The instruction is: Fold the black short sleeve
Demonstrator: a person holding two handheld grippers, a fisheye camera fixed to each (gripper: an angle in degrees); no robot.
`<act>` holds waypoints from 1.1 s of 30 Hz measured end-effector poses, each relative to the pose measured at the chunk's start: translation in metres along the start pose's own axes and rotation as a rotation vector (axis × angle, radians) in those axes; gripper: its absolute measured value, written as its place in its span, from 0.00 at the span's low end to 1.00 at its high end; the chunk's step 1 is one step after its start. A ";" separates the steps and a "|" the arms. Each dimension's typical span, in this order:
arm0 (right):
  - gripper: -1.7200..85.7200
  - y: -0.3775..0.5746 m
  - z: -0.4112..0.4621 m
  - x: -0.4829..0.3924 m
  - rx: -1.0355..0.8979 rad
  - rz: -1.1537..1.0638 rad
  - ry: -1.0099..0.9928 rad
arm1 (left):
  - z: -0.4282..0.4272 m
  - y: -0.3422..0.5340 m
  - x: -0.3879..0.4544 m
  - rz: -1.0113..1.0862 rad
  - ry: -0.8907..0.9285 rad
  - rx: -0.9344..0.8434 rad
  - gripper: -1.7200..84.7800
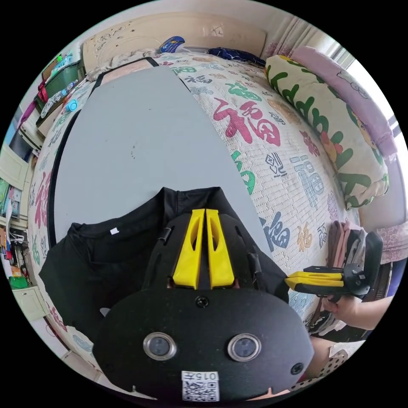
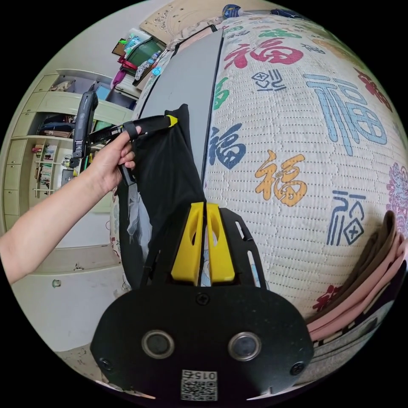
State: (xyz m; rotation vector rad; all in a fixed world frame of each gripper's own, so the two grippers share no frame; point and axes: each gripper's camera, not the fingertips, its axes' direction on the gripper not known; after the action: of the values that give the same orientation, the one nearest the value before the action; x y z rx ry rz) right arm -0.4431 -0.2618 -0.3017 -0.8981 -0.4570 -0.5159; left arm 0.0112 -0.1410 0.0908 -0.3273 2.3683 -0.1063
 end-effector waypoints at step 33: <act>0.03 0.113 0.307 -0.057 -0.409 -0.304 0.329 | -0.186 0.267 -0.003 -0.877 1.356 0.226 0.01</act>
State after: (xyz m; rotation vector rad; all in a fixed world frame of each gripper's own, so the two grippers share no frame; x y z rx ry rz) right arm -0.4689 0.0628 -0.2360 -1.1145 -0.1869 -1.0439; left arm -0.1686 0.1142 0.1825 -1.5309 3.1703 -1.3552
